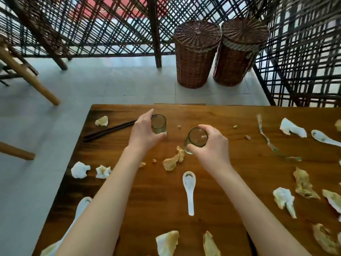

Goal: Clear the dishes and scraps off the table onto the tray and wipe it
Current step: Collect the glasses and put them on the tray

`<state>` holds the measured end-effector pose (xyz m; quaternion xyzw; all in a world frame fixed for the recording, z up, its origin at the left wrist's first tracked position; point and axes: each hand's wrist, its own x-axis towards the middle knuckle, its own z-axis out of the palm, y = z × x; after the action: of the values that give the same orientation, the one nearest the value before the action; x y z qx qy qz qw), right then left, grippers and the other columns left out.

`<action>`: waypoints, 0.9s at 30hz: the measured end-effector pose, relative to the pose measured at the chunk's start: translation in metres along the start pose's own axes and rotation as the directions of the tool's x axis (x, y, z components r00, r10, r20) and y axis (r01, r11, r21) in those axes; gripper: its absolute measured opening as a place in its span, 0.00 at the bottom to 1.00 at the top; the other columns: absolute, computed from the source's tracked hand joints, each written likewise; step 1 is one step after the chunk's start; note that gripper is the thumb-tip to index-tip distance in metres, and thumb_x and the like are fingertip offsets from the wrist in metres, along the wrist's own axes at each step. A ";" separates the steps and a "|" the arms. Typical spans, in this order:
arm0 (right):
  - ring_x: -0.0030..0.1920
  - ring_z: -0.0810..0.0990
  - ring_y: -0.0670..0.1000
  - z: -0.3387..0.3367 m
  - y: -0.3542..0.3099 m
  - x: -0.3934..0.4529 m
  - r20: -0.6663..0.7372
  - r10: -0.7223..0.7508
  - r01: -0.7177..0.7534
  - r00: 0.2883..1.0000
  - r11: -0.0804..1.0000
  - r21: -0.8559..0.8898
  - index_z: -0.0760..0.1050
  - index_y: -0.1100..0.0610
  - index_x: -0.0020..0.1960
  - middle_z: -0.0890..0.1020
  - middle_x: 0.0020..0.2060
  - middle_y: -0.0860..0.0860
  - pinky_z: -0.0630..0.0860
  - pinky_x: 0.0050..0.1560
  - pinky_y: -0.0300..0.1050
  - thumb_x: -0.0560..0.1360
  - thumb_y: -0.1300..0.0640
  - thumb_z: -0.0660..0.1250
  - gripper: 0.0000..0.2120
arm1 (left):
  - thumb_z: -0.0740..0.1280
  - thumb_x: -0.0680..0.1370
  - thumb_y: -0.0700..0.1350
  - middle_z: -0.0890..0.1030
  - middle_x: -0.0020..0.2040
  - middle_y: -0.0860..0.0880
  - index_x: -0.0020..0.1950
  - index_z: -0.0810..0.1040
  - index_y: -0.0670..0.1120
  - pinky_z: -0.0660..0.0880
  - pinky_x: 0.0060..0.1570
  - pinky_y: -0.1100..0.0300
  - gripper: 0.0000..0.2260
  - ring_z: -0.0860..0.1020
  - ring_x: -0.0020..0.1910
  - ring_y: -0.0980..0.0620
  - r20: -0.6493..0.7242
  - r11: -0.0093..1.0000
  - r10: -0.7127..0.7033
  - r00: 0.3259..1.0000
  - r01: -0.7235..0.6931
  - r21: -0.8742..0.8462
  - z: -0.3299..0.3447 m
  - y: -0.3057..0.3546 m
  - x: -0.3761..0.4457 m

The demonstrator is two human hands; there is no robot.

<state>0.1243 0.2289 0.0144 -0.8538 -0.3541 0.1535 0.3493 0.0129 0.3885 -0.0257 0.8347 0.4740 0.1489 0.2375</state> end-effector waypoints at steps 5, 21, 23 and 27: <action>0.58 0.75 0.49 0.009 0.005 0.009 -0.030 0.043 -0.043 0.999 0.999 0.014 0.71 0.54 0.65 0.77 0.60 0.50 0.71 0.53 0.37 0.66 0.56 0.77 0.30 | 0.77 0.67 0.48 0.72 0.68 0.44 0.72 0.64 0.44 0.68 0.64 0.54 0.38 0.70 0.67 0.46 0.055 0.999 0.023 0.998 -0.025 0.039 0.012 -0.001 0.020; 0.56 0.74 0.46 -0.038 0.021 -0.037 -0.144 0.148 -0.147 0.978 0.989 0.016 0.73 0.53 0.64 0.78 0.58 0.49 0.72 0.51 0.36 0.64 0.54 0.77 0.30 | 0.78 0.66 0.49 0.78 0.60 0.46 0.67 0.72 0.45 0.75 0.57 0.53 0.32 0.75 0.58 0.48 0.117 0.985 0.171 0.978 -0.174 0.014 -0.020 0.041 -0.024; 0.55 0.75 0.46 -0.060 0.025 -0.054 -0.166 0.171 -0.170 0.971 0.985 0.020 0.73 0.53 0.63 0.78 0.57 0.48 0.74 0.51 0.38 0.64 0.54 0.77 0.30 | 0.78 0.64 0.50 0.78 0.59 0.48 0.66 0.72 0.46 0.75 0.55 0.54 0.33 0.76 0.57 0.49 0.148 0.979 0.203 0.968 -0.204 -0.011 -0.030 0.058 -0.045; 0.55 0.76 0.47 -0.109 0.042 -0.089 -0.197 0.201 -0.201 0.959 0.979 0.023 0.73 0.53 0.63 0.78 0.57 0.49 0.75 0.52 0.40 0.63 0.53 0.77 0.29 | 0.80 0.61 0.52 0.80 0.54 0.50 0.63 0.74 0.49 0.75 0.49 0.59 0.33 0.76 0.52 0.51 0.198 0.959 0.282 0.939 -0.270 -0.088 -0.043 0.100 -0.087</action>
<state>0.1378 0.0910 0.0629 -0.8960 -0.2288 0.1026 0.3666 0.0212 0.2807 0.0623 0.8964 0.3203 0.1064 0.2873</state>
